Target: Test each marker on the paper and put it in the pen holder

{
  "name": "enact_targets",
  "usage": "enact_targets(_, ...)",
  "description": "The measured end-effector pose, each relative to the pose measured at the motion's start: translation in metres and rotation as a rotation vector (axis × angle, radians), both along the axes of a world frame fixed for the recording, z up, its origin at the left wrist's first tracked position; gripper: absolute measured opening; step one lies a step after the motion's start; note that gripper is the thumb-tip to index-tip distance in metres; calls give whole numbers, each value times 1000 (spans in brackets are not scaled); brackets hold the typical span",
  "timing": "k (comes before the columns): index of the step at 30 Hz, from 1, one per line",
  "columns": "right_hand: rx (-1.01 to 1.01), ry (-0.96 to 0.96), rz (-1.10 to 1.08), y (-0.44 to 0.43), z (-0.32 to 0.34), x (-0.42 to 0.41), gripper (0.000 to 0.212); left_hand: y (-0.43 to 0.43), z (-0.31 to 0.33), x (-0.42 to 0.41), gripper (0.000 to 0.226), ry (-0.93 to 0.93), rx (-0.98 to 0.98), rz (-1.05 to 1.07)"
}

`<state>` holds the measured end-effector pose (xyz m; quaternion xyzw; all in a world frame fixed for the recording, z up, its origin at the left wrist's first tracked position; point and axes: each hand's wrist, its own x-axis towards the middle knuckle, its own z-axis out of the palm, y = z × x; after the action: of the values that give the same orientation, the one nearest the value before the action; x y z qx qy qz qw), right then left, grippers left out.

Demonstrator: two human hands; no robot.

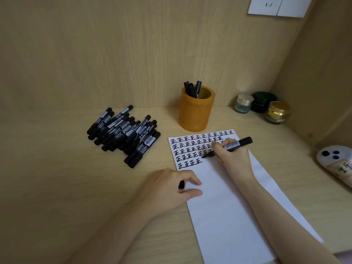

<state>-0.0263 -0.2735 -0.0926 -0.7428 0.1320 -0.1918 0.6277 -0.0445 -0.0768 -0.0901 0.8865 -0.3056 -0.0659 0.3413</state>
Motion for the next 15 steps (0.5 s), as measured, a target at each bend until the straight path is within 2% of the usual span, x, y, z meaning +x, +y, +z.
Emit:
enact_targets(6,-85,1,-23,1,1,-1,26,1,0,-1,22,-17,1,6)
enact_targets(15,-43,17,-45,-1,1,-1,31,1,-3,1,23,-22,-6,5)
